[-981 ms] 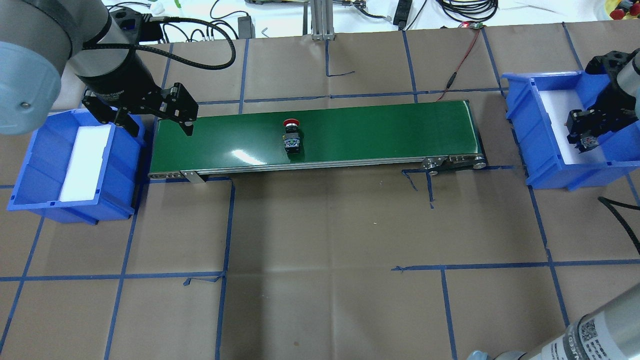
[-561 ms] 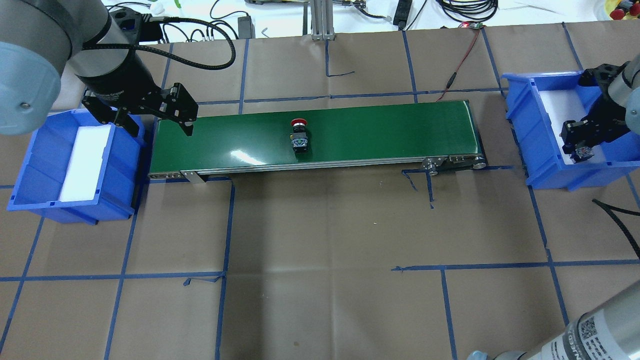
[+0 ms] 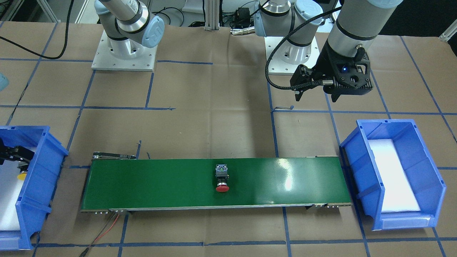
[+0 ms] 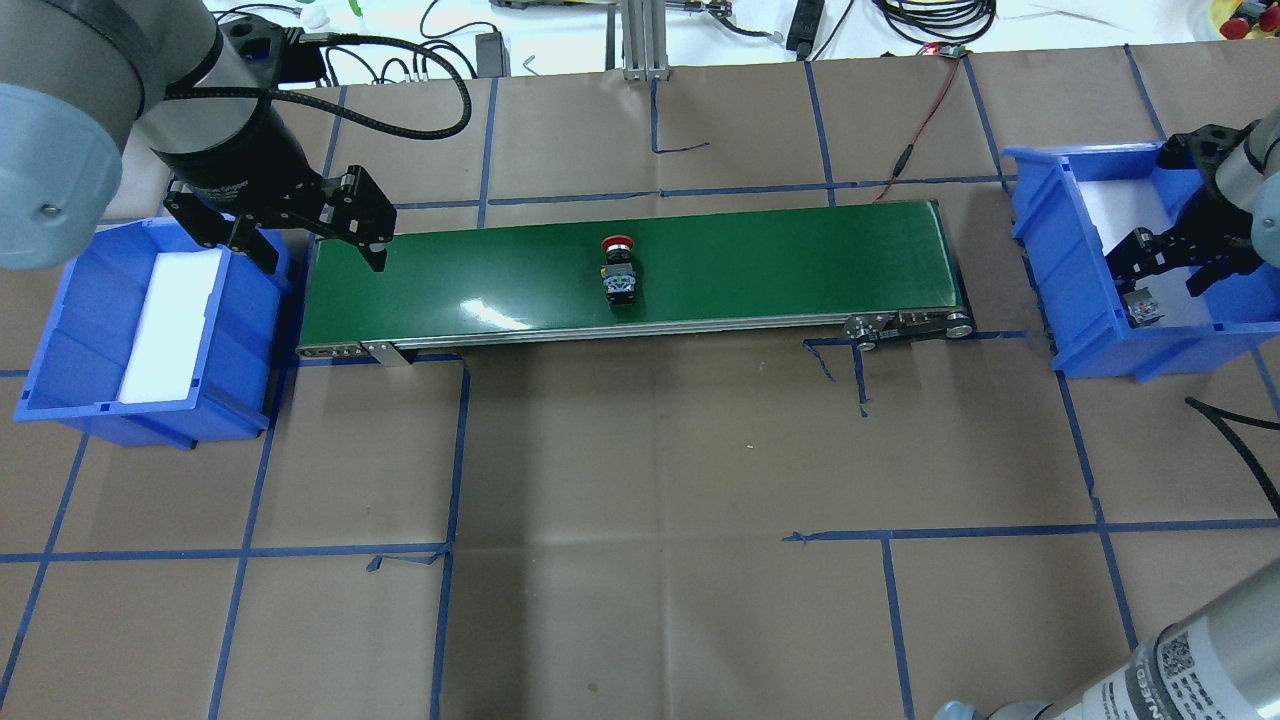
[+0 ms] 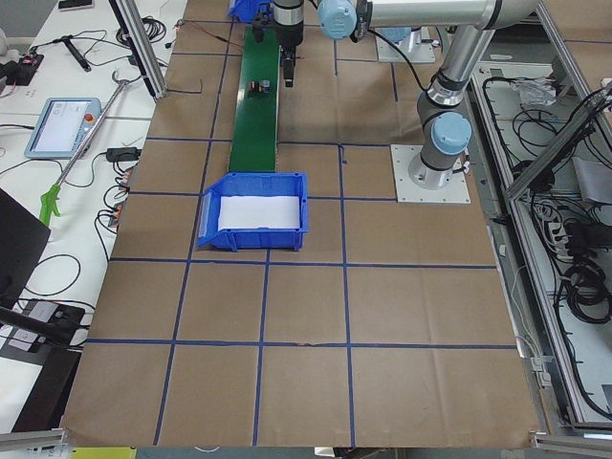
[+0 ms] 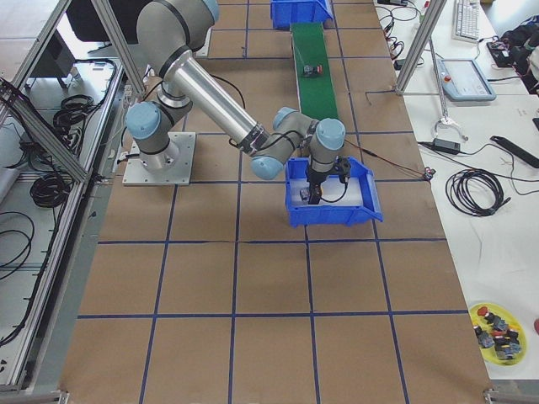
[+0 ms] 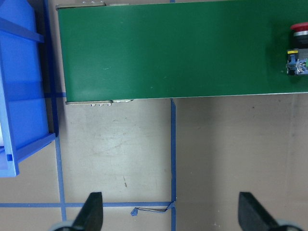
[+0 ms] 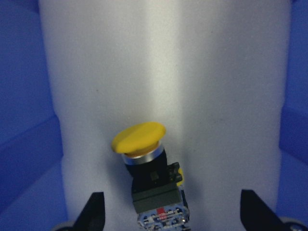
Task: Transport two buttons from left to right
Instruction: 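Carry the yellow button into the empty bin and release it, then move the right gripper back over the belt above the red button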
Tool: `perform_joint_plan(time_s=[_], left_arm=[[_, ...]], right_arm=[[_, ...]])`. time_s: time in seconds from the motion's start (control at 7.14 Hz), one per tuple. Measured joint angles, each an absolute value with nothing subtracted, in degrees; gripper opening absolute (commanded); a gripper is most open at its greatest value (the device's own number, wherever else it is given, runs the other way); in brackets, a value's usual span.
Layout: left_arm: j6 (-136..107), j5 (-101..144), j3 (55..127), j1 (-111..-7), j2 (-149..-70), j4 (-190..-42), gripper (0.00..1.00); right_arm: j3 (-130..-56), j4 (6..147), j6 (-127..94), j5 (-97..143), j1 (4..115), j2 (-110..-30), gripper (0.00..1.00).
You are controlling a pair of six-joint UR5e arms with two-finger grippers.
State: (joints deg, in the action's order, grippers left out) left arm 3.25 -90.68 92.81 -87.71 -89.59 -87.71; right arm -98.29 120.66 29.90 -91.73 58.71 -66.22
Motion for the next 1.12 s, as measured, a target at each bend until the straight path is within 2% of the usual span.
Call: perform_joint_plan(time_s=[0.42,0.7,1.12], left_arm=[[3.25,-90.64,92.81,-87.71,-89.58,-87.71,1.0],[3.25,-90.68,92.81,-87.71,-89.61,-87.71,1.0],[3.25,-90.64,92.81,-87.72,-89.66,-87.72,1.0]], right_arm=[[-93.88,118.7,29.59,-91.58,58.78,-71.1,0.99],[-87.34,111.28,26.41,-88.59,59.39,-75.85,0.99],[-79.67,97.51,14.36,-86.04,68.33,-80.04,0.99]])
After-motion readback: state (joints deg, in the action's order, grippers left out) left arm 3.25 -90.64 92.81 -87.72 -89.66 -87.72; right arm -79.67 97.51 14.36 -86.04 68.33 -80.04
